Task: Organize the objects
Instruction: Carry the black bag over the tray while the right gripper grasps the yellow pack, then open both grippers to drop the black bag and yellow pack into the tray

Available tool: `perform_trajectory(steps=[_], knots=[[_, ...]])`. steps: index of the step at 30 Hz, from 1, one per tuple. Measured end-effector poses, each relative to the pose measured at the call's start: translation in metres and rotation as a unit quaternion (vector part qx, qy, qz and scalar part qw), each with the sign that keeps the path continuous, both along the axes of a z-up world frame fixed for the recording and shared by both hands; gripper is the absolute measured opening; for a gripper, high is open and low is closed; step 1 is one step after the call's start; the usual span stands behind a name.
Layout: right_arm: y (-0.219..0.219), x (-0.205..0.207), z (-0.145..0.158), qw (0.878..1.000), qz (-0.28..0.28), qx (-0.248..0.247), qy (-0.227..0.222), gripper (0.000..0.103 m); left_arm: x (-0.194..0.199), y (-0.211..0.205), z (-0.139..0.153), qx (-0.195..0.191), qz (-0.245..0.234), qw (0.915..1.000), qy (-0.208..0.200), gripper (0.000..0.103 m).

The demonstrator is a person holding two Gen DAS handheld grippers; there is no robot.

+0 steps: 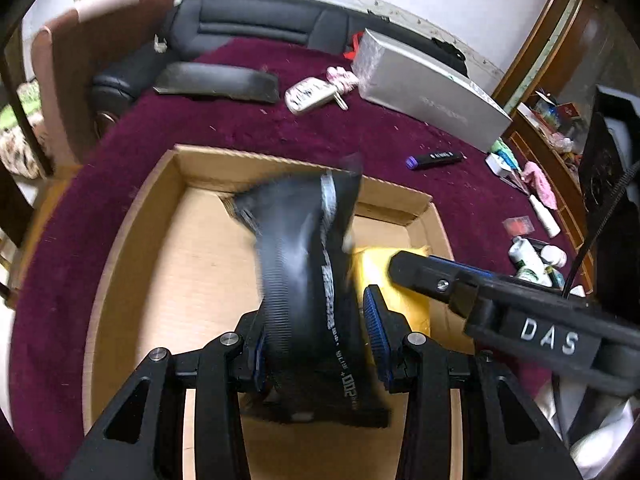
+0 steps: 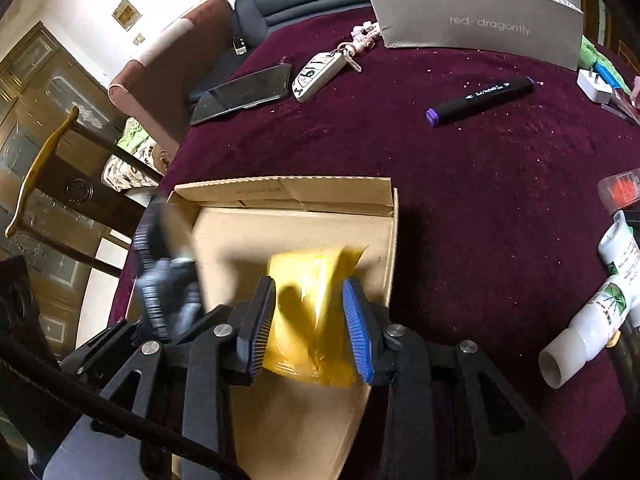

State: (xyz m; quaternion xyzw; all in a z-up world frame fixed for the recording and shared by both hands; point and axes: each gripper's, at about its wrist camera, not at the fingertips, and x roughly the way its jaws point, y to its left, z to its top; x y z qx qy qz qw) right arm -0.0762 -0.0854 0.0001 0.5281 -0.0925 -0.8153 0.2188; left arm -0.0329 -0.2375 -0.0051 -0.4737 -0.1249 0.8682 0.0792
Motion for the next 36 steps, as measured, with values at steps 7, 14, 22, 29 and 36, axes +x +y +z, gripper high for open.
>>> perform_trajectory(steps=[7, 14, 22, 29, 36], knots=[[0.013, 0.007, 0.014, 0.999, -0.017, -0.021, 0.018, 0.032, -0.003, -0.012, -0.003, 0.069, 0.024, 0.9973, -0.007, 0.044], [0.063, 0.049, 0.032, 0.997, -0.031, -0.022, 0.068, 0.034, 0.017, -0.034, -0.009, 0.114, 0.075, 0.9906, 0.008, 0.048], [0.109, 0.086, 0.023, 0.995, -0.056, -0.055, 0.058, 0.034, 0.033, -0.008, -0.010, 0.071, 0.062, 0.9955, -0.009, 0.049], [0.158, 0.123, 0.035, 0.990, -0.085, -0.072, 0.084, 0.034, 0.056, 0.001, 0.007, 0.081, 0.047, 0.9954, 0.021, 0.049], [0.229, 0.164, 0.070, 0.949, -0.202, -0.004, 0.241, 0.101, 0.064, 0.099, 0.050, 0.005, -0.059, 0.9947, 0.084, 0.061]])
